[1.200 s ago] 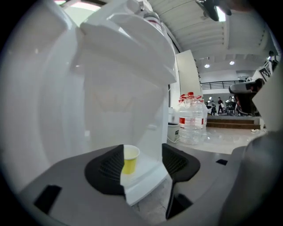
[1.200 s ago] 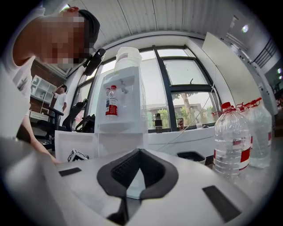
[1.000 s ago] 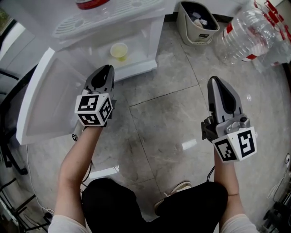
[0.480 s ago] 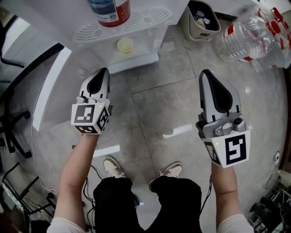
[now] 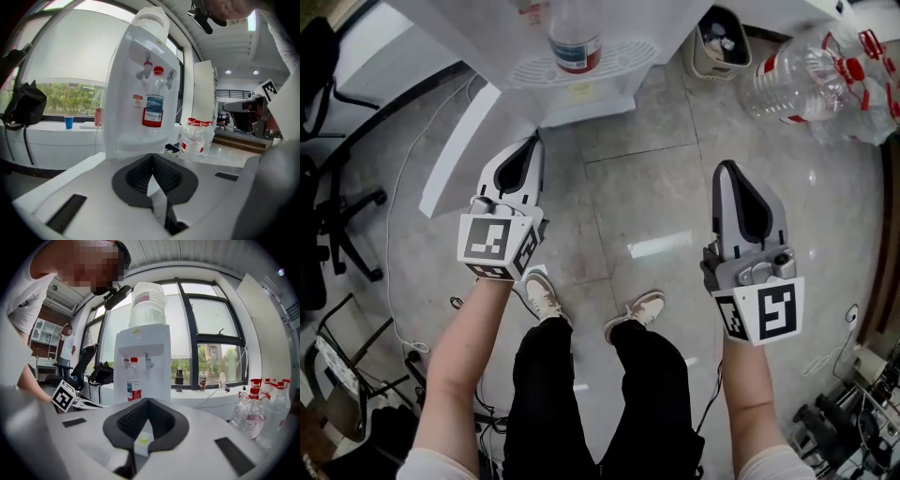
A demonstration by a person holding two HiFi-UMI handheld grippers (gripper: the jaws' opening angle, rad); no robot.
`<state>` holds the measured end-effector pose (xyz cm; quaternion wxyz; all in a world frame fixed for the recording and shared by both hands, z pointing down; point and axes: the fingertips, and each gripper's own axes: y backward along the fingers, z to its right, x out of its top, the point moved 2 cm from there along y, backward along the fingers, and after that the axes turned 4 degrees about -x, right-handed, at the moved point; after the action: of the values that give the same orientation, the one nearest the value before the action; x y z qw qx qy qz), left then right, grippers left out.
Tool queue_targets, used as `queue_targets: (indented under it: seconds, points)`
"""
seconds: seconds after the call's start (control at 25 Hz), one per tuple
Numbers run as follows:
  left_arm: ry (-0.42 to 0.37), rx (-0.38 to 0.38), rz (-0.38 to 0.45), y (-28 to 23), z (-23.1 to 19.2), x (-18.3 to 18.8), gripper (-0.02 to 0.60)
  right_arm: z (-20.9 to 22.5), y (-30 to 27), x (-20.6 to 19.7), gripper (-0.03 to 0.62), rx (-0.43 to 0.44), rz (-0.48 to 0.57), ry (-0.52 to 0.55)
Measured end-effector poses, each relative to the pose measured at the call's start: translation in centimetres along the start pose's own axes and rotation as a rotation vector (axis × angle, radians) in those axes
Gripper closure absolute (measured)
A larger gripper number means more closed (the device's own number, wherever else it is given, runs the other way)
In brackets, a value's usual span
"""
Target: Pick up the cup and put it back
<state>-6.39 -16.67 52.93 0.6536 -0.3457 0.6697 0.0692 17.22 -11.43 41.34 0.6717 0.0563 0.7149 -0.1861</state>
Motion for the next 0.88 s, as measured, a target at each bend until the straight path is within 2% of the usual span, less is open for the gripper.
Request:
queue_targets:
  seconds: [0.28,0.6,0.88]
  points:
    - [-0.042,-0.032,-0.010,5.4,2.5,7.9,0.558,-2.4,2.5,8.1,0.574,0.023,-0.027,-0.009]
    - [-0.070,-0.063,-0.011,10.2,3.9,16.9,0.558,-5.0,4.8,16.3,0.574,0.010,-0.074,-0.076]
    - [-0.047,-0.029,0.048,13.2,4.5,26.3,0.558,-3.8,5.8,25.0,0.574,0.007,-0.058,-0.091]
